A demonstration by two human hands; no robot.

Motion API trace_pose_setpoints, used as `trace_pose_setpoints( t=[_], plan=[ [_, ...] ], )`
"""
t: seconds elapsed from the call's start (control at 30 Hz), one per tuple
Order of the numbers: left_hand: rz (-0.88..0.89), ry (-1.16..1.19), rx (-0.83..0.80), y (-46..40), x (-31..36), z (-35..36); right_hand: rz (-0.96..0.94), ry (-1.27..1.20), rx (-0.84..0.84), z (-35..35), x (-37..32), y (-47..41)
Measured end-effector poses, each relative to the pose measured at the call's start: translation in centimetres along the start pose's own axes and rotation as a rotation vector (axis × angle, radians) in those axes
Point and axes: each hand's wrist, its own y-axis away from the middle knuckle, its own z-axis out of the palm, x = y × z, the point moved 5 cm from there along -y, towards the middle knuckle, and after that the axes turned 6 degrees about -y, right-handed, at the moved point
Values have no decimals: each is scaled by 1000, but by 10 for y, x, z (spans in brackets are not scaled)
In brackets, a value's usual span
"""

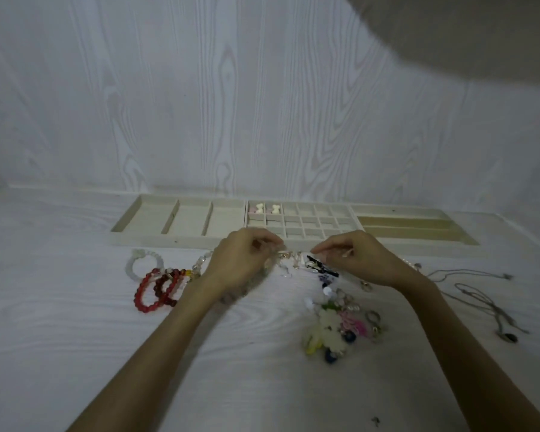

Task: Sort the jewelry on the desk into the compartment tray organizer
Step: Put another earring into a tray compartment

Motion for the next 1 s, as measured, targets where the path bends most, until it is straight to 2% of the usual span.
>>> trace_pose_setpoints(
  t=[0.2, 0.33, 0.43, 0.57, 0.67, 0.77, 0.87, 1.0],
  plan=[
    [139, -49, -173, 8, 14, 29, -34, -122, -94, 2, 11, 14],
    [227, -52, -384, 19, 25, 41, -79, -55, -192, 4, 13, 19],
    [291, -76, -452, 23, 34, 50, -120, -3, -317, 3, 9, 27],
    [273, -109, -354, 23, 34, 46, -81, 135, -471, 15, 8, 36],
    [225, -209, -224, 21, 25, 36, -46, 226, -440, 21, 11, 35],
    [203, -268, -132, 21, 17, 29, -49, 204, -377, 26, 9, 32],
    [138, -125, -37, 18, 16, 25, -85, 166, -293, 28, 7, 28],
    [29, 198, -157, 16, 19, 29, -98, 56, -143, 22, 5, 24]
  ],
)
